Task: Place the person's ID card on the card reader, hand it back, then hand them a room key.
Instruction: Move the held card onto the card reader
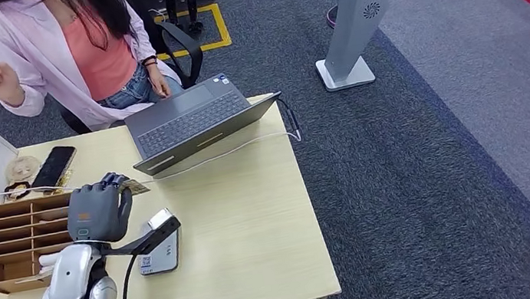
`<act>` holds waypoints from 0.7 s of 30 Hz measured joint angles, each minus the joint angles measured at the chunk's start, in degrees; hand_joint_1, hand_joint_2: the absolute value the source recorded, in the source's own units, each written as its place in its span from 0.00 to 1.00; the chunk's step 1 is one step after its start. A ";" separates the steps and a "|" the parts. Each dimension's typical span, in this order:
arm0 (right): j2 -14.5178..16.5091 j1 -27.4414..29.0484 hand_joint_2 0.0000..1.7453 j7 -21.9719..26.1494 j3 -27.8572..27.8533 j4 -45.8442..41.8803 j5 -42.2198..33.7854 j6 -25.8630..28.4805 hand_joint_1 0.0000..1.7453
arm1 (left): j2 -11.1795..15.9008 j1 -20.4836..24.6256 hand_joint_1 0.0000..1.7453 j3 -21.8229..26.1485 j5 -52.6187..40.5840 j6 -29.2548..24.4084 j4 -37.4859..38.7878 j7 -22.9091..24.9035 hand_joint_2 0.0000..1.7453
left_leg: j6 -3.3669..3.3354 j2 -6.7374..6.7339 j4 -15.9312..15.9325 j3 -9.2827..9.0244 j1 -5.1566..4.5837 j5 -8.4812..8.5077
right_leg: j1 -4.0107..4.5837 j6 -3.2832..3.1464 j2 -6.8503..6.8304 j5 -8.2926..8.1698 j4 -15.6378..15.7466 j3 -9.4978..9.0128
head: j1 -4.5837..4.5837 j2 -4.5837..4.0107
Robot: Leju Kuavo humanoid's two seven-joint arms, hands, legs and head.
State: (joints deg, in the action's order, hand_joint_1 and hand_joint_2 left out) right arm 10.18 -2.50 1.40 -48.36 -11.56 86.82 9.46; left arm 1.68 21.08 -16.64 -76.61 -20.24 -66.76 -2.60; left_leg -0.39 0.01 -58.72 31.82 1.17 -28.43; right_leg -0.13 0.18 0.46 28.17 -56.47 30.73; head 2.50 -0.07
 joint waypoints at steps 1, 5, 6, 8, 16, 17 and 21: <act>0.01 0.00 1.00 -0.11 -0.14 0.00 -0.01 0.04 0.00 | 0.00 -0.27 1.00 -0.57 -0.04 0.84 -0.33 0.32 1.00 | 0.00 0.00 0.00 0.00 0.00 0.00 | 0.00 0.00 0.00 0.00 0.00 0.00 | 0.00 0.00; 0.01 0.02 1.00 -0.20 -0.80 0.00 -0.05 0.08 0.00 | 0.06 -1.56 1.00 -3.16 -0.32 3.00 -1.91 1.15 1.00 | 0.00 0.00 0.00 0.01 -0.01 -0.01 | -0.01 0.00 0.00 0.00 0.00 0.00 | 0.00 0.00; 0.01 0.04 1.00 -0.17 -0.92 0.00 -0.08 0.10 0.00 | 0.09 -1.99 1.00 -3.77 -0.34 3.36 -2.37 1.31 1.00 | 0.00 0.00 0.00 0.01 -0.01 -0.01 | -0.01 0.00 0.00 0.00 0.00 0.01 | 0.01 0.00; 0.01 0.07 1.00 -0.10 -1.19 0.00 -0.17 0.19 0.00 | 0.23 -3.11 1.00 -4.84 -0.31 3.75 -3.48 1.53 1.00 | 0.00 0.00 0.00 0.02 -0.01 -0.02 | -0.01 0.00 0.01 0.00 0.00 0.01 | 0.01 0.00; 0.09 0.45 1.00 -0.09 -2.74 0.00 -0.86 1.03 0.00 | 1.49 -10.30 1.00 -6.56 1.10 3.47 -10.42 1.89 1.00 | 0.00 -0.01 0.01 0.03 0.00 -0.02 | -0.01 0.01 0.01 0.02 0.00 0.05 | 0.00 0.00; 0.11 0.49 1.00 -0.09 -2.89 0.00 -0.88 1.05 0.00 | 1.66 -11.21 1.00 -6.65 1.15 3.44 -11.26 1.92 1.00 | 0.00 -0.01 0.01 0.04 0.00 -0.02 | -0.01 0.01 0.01 0.02 0.00 0.05 | 0.00 0.00; 0.19 0.56 1.00 -0.09 -3.51 0.00 -0.91 1.08 0.00 | 2.16 -13.47 1.00 -6.95 1.28 3.38 -13.50 2.07 1.00 | 0.00 0.00 0.01 0.05 0.00 -0.02 | -0.01 0.01 0.01 0.02 0.00 0.06 | 0.00 0.00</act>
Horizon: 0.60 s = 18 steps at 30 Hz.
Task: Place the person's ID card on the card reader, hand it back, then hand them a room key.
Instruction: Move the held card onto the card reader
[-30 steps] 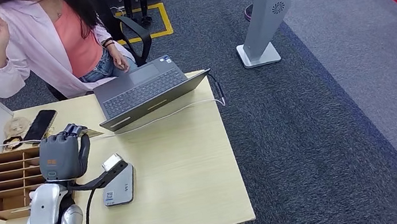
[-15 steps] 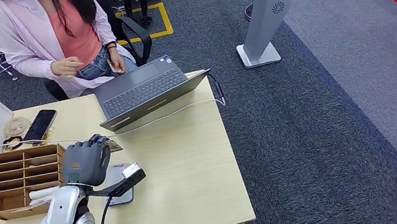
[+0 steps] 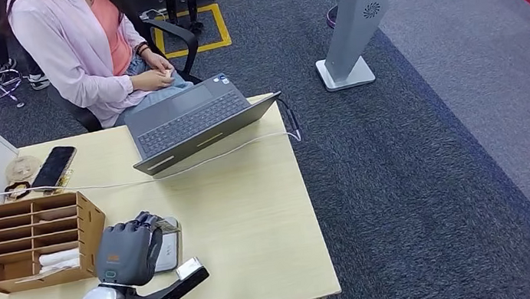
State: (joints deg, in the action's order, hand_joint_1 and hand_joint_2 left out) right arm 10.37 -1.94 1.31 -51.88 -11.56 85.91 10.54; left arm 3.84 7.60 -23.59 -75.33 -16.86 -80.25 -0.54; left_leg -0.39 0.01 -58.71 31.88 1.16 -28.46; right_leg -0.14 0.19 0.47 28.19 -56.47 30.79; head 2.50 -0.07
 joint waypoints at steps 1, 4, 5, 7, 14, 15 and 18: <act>0.03 0.00 1.00 0.00 -0.10 0.00 -0.03 0.01 0.00 | 0.10 -0.34 1.00 -0.05 0.09 -0.08 -0.36 0.06 1.00 | 0.00 0.00 0.00 0.00 0.00 0.00 | 0.00 0.00 0.00 0.00 0.00 0.00 | 0.00 0.00; 0.10 0.04 1.00 0.00 -0.34 0.00 -0.11 0.07 0.00 | 0.37 -1.74 1.00 -0.10 0.37 -0.53 -1.40 0.33 1.00 | 0.00 0.00 0.00 0.00 0.00 0.00 | 0.00 0.00 0.00 0.00 0.00 0.00 | -0.01 0.00; 0.11 0.06 1.00 0.00 -0.42 0.00 -0.11 0.08 0.00 | 0.44 -2.27 1.00 -0.10 0.41 -0.66 -1.71 0.40 1.00 | 0.00 0.00 0.00 0.00 0.00 0.00 | 0.00 0.00 0.00 0.00 0.00 0.00 | 0.00 0.00; 0.15 0.07 1.00 0.00 -0.53 0.00 -0.11 0.09 0.00 | 0.57 -3.13 1.00 -0.10 0.43 -0.78 -2.19 0.43 1.00 | 0.00 0.01 0.00 0.00 0.00 0.00 | 0.00 0.00 -0.01 0.00 0.00 0.00 | 0.00 0.00; 0.20 0.07 1.00 0.02 -0.60 0.00 -0.10 0.10 0.00 | 0.84 -4.10 1.00 -0.10 0.43 -0.85 -2.89 0.43 1.00 | 0.00 0.02 0.00 0.01 0.00 0.00 | 0.00 0.00 -0.01 0.00 0.00 0.00 | -0.01 0.00; 0.20 0.07 1.00 0.02 -0.60 0.00 -0.10 0.10 0.00 | 0.87 -4.16 1.00 -0.10 0.43 -0.85 -2.90 0.43 1.00 | 0.00 0.02 0.00 0.00 0.00 0.00 | 0.00 0.00 -0.01 0.00 0.00 0.00 | -0.01 0.00; 0.21 0.07 1.00 0.02 -0.60 0.00 -0.10 0.10 0.00 | 0.95 -4.30 1.00 -0.10 0.40 -0.96 -2.91 0.45 1.00 | 0.00 0.02 0.00 0.00 0.00 0.00 | 0.00 0.00 -0.02 0.00 0.00 0.00 | -0.01 0.00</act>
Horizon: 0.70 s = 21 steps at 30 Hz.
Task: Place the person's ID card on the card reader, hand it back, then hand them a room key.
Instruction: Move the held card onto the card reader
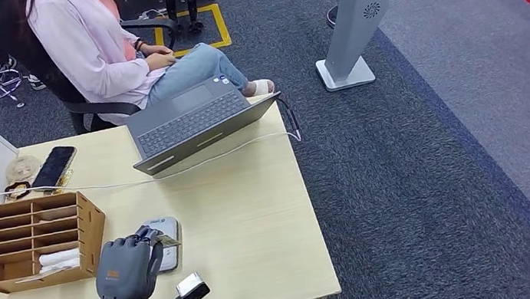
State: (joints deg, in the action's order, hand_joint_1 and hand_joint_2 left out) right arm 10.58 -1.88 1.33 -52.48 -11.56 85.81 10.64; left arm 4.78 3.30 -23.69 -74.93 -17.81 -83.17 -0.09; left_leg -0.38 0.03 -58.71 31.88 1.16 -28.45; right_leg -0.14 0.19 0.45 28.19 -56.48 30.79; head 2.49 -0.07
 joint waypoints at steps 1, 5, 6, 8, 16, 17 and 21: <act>0.00 0.00 1.00 -0.01 -0.01 0.00 0.00 0.00 0.00 | 0.01 -0.04 1.00 0.00 -0.03 -0.08 0.00 0.02 1.00 | 0.00 0.00 0.00 0.00 0.00 0.00 | 0.00 0.00 0.00 0.00 0.00 0.00 | 0.00 0.00; 0.01 0.00 1.00 -0.11 -0.02 0.00 0.08 0.04 0.00 | -0.01 -0.24 1.00 0.04 -2.01 -1.61 0.00 1.90 1.00 | 0.00 0.00 0.00 0.00 0.00 0.00 | 0.00 0.00 0.00 0.00 0.00 0.00 | 0.00 0.00; 0.01 0.00 1.00 -0.21 -0.02 0.00 0.24 0.05 0.00 | -0.05 -0.24 1.00 0.15 -2.85 -2.25 0.03 2.88 1.00 | 0.00 0.00 0.00 0.00 0.00 0.00 | 0.00 0.00 0.00 0.00 0.00 0.00 | 0.00 0.00; 0.02 -0.01 1.00 -0.42 -0.01 0.00 0.57 0.06 0.00 | -0.22 -0.13 1.00 0.62 -3.98 -3.13 0.18 4.37 1.00 | 0.00 0.00 0.00 0.00 0.00 0.00 | 0.00 0.00 0.00 0.00 0.00 0.00 | 0.00 0.00; 0.07 -0.05 1.00 0.01 0.00 0.00 0.96 0.03 0.00 | -1.42 1.68 1.00 2.98 -5.61 -3.76 3.06 5.38 1.00 | 0.00 0.01 0.00 -0.01 0.00 0.00 | 0.00 0.00 -0.01 0.00 0.00 0.01 | 0.00 0.00; 0.09 -0.06 1.00 -0.05 -0.01 0.00 0.98 -0.01 0.00 | -1.70 2.13 1.00 3.18 -6.19 -3.74 3.84 5.46 1.00 | 0.00 0.02 0.00 -0.01 0.00 0.01 | 0.00 0.00 -0.02 0.00 0.00 0.01 | 0.01 0.00; 0.19 -0.14 1.00 -0.21 -0.01 0.00 1.01 -0.22 0.00 | -3.03 3.88 1.00 3.39 -8.10 -3.97 7.13 6.12 1.00 | 0.00 0.04 0.00 0.00 -0.01 0.01 | 0.00 0.00 -0.05 0.00 0.00 0.00 | 0.01 0.00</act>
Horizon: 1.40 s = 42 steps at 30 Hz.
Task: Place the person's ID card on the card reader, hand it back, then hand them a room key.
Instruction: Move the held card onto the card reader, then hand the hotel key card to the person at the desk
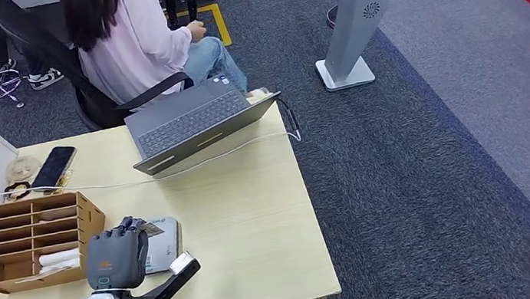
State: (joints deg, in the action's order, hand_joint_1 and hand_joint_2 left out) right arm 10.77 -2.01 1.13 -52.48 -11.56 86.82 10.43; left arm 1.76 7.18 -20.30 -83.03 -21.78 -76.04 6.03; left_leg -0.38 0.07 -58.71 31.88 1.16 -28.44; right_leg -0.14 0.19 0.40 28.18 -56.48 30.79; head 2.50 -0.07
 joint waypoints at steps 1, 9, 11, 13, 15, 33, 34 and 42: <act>0.01 0.00 1.00 0.01 0.00 0.00 0.00 -0.03 0.00 | -0.30 0.28 1.00 0.00 -0.16 -0.08 0.62 0.04 1.00 | 0.00 0.00 0.00 0.00 0.00 0.00 | 0.00 0.00 0.00 0.00 0.00 0.00 | 0.00 0.00; 0.04 -0.01 1.00 -0.01 0.00 0.00 0.02 -0.13 0.00 | -1.26 1.46 1.00 0.04 -0.35 -0.10 4.26 0.04 1.00 | 0.00 -0.01 0.00 0.01 -0.01 -0.01 | -0.01 0.00 0.00 0.00 0.00 0.02 | -0.01 0.00; 0.05 -0.01 1.00 -0.05 0.00 0.00 0.06 -0.19 0.00 | -1.40 1.66 1.00 0.04 -0.24 0.13 5.07 0.04 1.00 | 0.00 -0.01 0.00 0.01 -0.01 -0.01 | -0.01 0.00 0.00 0.00 0.00 0.02 | -0.01 0.00; 0.05 -0.03 1.00 -0.08 0.01 0.00 0.10 -0.22 0.00 | -1.59 1.95 1.00 0.04 0.04 0.56 6.14 -0.04 1.00 | 0.00 -0.01 0.00 0.01 0.00 0.00 | -0.01 0.00 0.00 0.00 0.00 0.02 | -0.01 0.00; 0.05 -0.03 1.00 -0.08 0.01 0.00 0.13 -0.22 0.00 | -1.75 2.16 1.00 0.05 0.46 0.97 7.12 -0.17 1.00 | 0.00 -0.01 0.00 0.01 0.00 0.00 | -0.01 0.00 0.00 0.00 0.00 0.02 | -0.01 0.00; 0.05 -0.14 1.00 -0.05 0.01 0.00 0.13 -0.72 0.00 | -2.49 4.13 1.00 0.08 1.86 1.93 11.12 -0.94 1.00 | 0.01 0.00 0.00 0.00 -0.01 0.01 | -0.01 0.00 -0.02 0.00 -0.02 0.00 | -0.01 0.00; 0.05 -0.14 1.00 -0.02 0.01 0.00 0.13 -0.73 0.00 | -2.52 4.13 1.00 0.09 1.91 1.72 11.12 -0.99 1.00 | 0.01 0.00 0.00 0.00 -0.01 0.01 | -0.01 0.00 -0.02 0.00 -0.02 0.00 | -0.01 0.00; 0.05 -0.11 1.00 0.28 0.01 0.00 0.15 -0.42 0.00 | -2.01 4.24 1.00 1.26 2.41 -4.79 6.86 -2.53 1.00 | 0.01 0.00 0.00 0.01 -0.01 0.01 | -0.01 0.00 -0.02 0.00 -0.03 0.01 | 0.00 0.00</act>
State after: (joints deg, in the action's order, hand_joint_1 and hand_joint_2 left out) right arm 10.82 -2.13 1.40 -52.48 -11.56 86.96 10.01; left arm -0.26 11.42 -19.04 -80.62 -26.57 -69.18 3.50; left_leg -0.37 0.07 -58.71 31.89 1.15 -28.43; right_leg -0.15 0.19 0.39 28.18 -56.51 30.80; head 2.50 -0.07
